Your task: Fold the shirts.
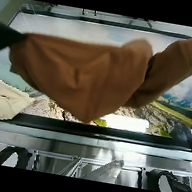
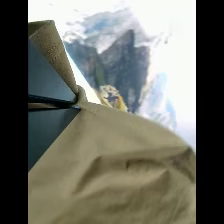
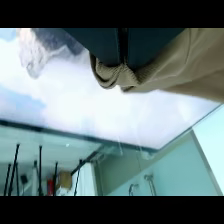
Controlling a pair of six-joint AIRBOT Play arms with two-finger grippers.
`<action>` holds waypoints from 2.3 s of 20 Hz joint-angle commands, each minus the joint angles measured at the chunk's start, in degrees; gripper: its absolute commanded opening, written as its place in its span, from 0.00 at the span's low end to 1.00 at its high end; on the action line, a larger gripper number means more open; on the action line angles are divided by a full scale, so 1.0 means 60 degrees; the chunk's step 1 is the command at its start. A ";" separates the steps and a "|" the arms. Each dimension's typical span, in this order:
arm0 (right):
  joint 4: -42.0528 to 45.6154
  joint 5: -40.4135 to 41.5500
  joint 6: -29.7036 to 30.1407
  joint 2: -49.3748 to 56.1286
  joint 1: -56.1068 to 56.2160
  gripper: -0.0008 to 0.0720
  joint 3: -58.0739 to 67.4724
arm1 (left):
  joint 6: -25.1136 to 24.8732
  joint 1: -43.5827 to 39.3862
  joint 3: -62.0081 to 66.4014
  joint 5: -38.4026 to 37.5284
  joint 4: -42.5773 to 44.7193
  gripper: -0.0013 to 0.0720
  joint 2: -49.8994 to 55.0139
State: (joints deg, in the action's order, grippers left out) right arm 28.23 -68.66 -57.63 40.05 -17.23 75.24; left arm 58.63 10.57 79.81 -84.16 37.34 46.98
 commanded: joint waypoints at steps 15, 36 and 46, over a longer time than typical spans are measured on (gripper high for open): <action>0.0510 -0.1056 0.0102 0.7595 0.0612 0.43 -0.1104 | -0.0772 0.0998 -0.2044 0.1424 0.0368 0.99 0.5770; -0.2262 0.2226 0.1140 1.0138 0.5876 0.38 -0.2535 | -0.1016 -0.0368 -0.2656 0.2943 0.0266 0.30 0.8207; -0.2222 -0.0790 0.1453 0.6349 0.5206 0.04 -0.0710 | -0.1504 -0.0634 -0.0120 -0.0474 -0.3446 0.04 0.5406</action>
State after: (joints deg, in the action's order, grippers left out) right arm 15.31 -66.04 -49.17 88.29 15.68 66.61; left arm 50.41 7.79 73.06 -79.31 27.64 87.81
